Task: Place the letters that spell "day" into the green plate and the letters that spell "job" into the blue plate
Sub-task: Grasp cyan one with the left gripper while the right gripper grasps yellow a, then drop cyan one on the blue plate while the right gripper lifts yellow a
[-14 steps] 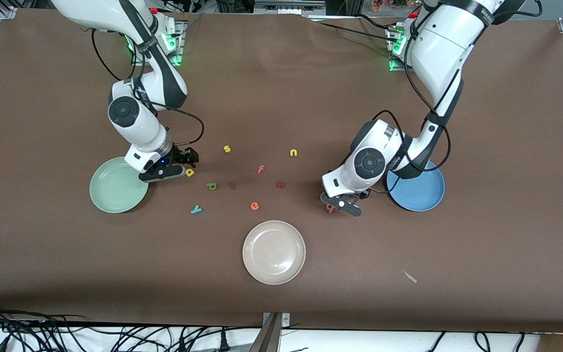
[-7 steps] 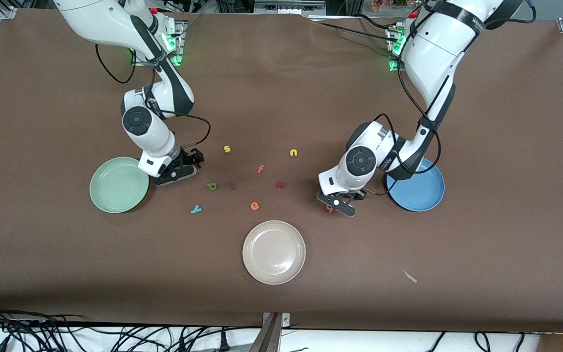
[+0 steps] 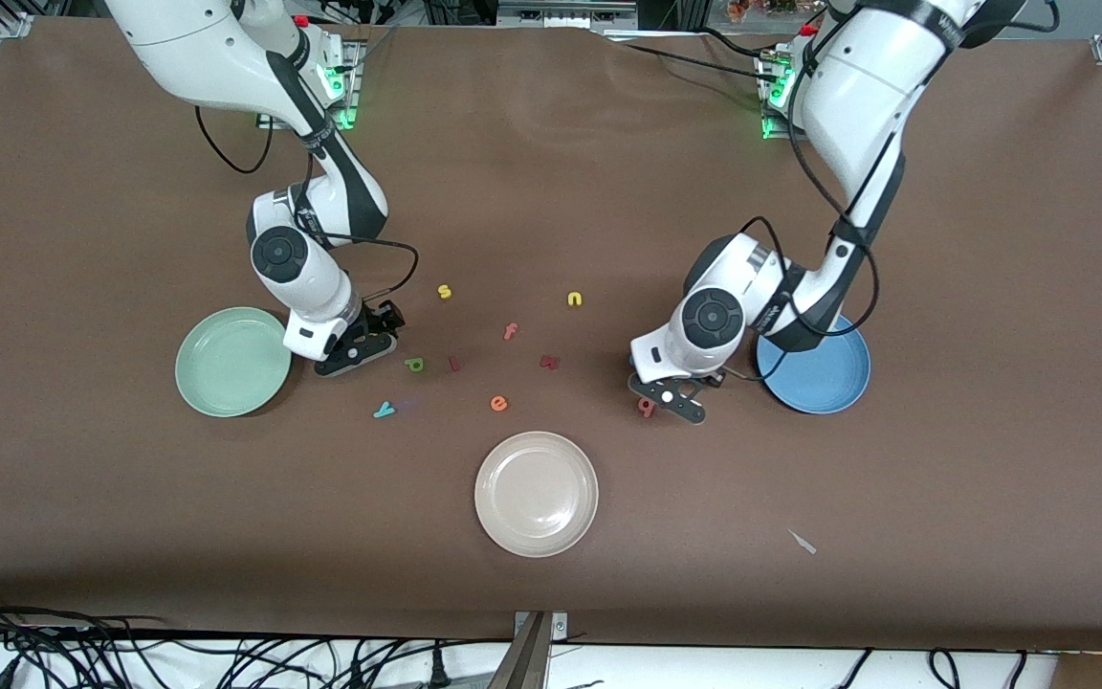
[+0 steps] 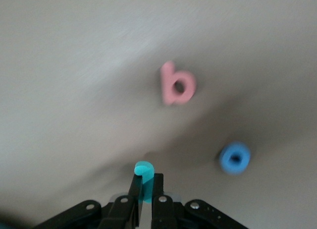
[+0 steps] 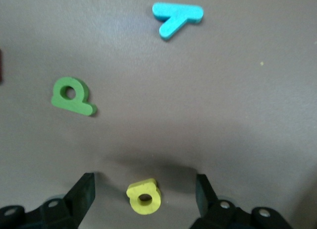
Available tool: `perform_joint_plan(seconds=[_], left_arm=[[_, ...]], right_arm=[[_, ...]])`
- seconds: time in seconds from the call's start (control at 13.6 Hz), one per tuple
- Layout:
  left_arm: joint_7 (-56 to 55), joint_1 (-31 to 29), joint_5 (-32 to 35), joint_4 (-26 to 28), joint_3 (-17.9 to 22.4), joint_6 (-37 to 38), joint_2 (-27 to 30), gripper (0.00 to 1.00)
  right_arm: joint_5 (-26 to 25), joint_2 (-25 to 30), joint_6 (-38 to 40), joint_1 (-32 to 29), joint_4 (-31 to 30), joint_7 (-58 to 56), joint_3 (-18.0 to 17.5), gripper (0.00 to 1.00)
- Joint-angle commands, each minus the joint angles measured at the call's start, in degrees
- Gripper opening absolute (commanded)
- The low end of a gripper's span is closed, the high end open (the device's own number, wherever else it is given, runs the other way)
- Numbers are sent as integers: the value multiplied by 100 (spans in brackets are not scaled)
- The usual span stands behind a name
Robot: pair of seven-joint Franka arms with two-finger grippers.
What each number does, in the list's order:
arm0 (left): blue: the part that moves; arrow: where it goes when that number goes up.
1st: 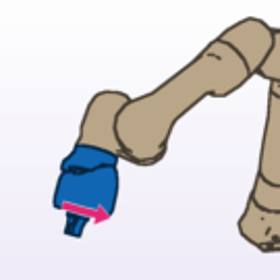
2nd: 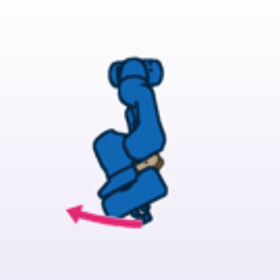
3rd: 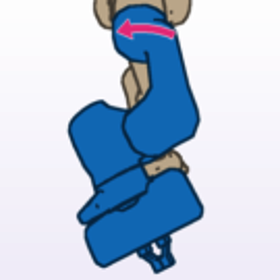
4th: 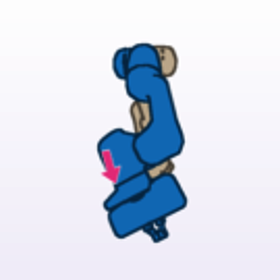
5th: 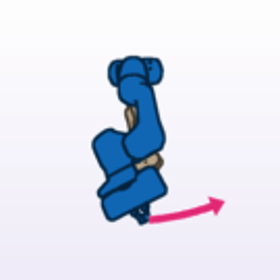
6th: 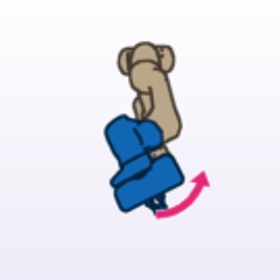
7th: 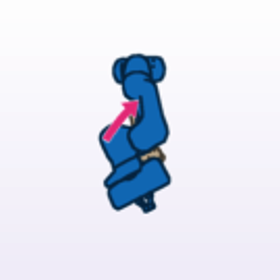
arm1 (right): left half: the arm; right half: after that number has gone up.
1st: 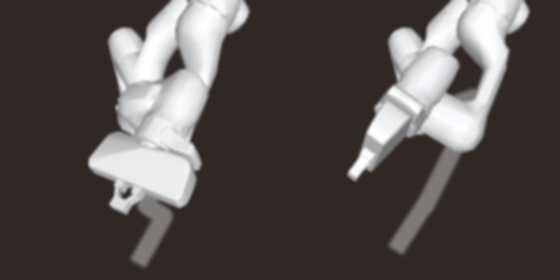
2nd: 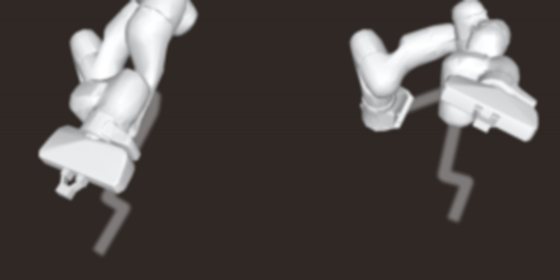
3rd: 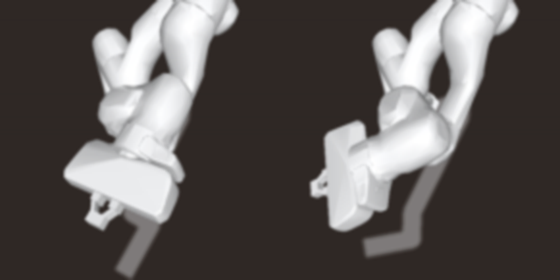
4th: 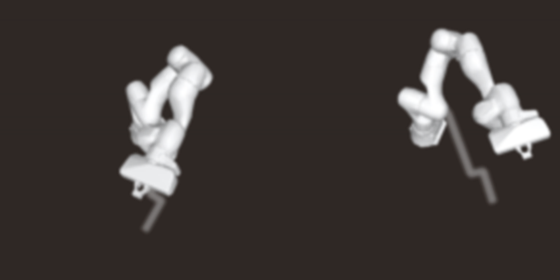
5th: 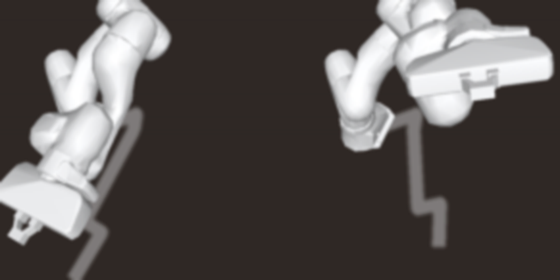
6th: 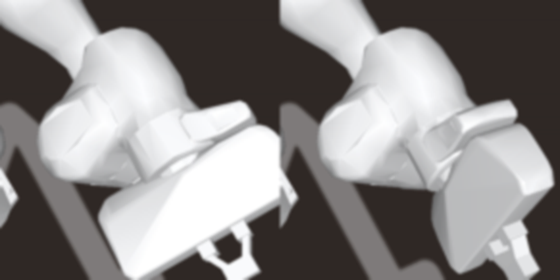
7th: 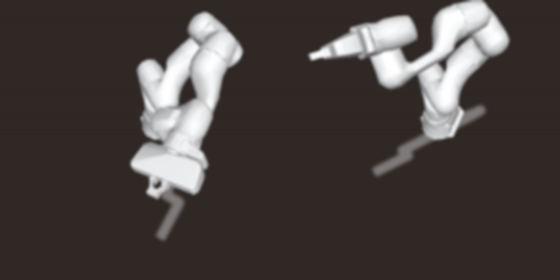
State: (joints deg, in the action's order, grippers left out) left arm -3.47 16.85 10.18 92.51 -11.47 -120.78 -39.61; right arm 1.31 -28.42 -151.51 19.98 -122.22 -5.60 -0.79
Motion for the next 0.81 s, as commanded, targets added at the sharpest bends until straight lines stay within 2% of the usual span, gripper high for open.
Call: perform_joint_plan(seconds=[0.0, 0.22, 0.29, 0.44, 0.52, 0.59, 0.74], left_arm=[[634, -400, 160, 136, -13, 904, 541, 0], [1399, -1032, 160, 197, -4, 1223, 647, 0], [1610, -1270, 186, 302, -13, 1215, 647, 0], [1796, -1683, 221, 521, -13, 962, 621, 0], [1745, -1676, 370, 723, -22, 751, 638, 0], [1683, -1676, 615, 803, -30, 662, 630, 18], [1630, -1746, 626, 953, -31, 529, 656, 100]], right_arm=[[-60, -32, 297, 24, 111, -72, 0, 83], [-60, -6, 464, 24, 146, -64, 0, 75], [-60, 3, 552, 24, 190, -72, 0, 70], [-60, 3, 719, 24, 304, -64, 0, 62], [-60, -5, 746, 24, 322, -55, 0, 58], [-60, -14, 746, 24, 339, -55, 0, 56], [-60, -32, 746, 32, 392, -63, 0, 54]])
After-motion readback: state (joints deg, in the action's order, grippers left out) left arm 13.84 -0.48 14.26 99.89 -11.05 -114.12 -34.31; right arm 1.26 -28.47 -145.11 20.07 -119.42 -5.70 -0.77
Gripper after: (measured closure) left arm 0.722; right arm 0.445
